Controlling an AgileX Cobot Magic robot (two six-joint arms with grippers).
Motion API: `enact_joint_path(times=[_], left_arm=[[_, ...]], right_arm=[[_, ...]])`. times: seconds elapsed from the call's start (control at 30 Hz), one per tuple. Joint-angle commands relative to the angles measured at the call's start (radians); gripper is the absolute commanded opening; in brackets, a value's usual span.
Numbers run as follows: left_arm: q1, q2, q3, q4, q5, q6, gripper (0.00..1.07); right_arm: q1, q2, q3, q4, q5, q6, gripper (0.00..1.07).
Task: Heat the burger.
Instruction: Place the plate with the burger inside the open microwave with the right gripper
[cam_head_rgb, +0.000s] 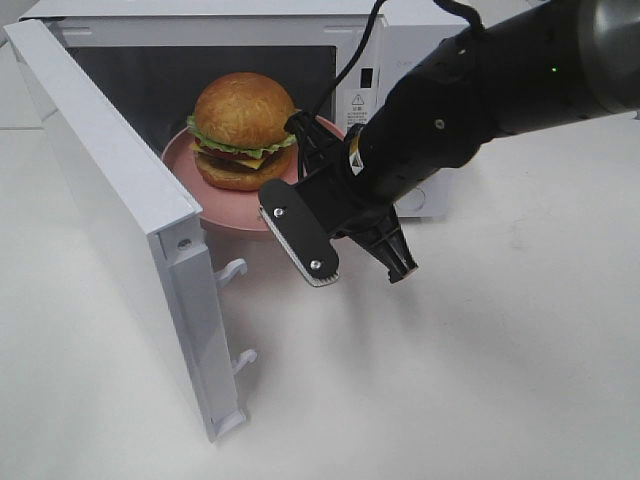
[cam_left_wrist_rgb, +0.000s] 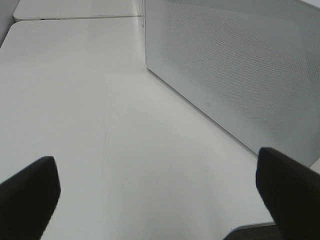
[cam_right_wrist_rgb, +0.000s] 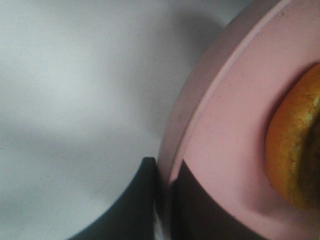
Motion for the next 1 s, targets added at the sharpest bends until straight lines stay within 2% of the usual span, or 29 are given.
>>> enact_joint_path(times=[0.03, 0.07, 0.53, 0.77, 1.0], left_arm=[[-0.001, -0.017, 0.000, -0.008, -0.012, -0.001, 1.00], [-0.001, -0.017, 0.000, -0.008, -0.012, -0.001, 1.00], [-0.001, -0.017, 0.000, -0.008, -0.012, -0.001, 1.00], [-0.001, -0.017, 0.000, -0.008, -0.012, -0.001, 1.00], [-0.001, -0.017, 0.000, -0.008, -0.012, -0.001, 1.00]], right_arm=[[-0.006, 0.014, -0.055, -0.007, -0.016, -0.010, 0.00], [-0.006, 0.038, -0.092, -0.004, -0.002, -0.010, 0.00], [-0.006, 0.162, -0.270, -0.011, 0.031, 0.049, 0.00], [-0.006, 0.251, -0.420, -0.011, 0.077, 0.104, 0.00], [-0.006, 0.329, -0.528, -0.011, 0.081, 0.129, 0.00]])
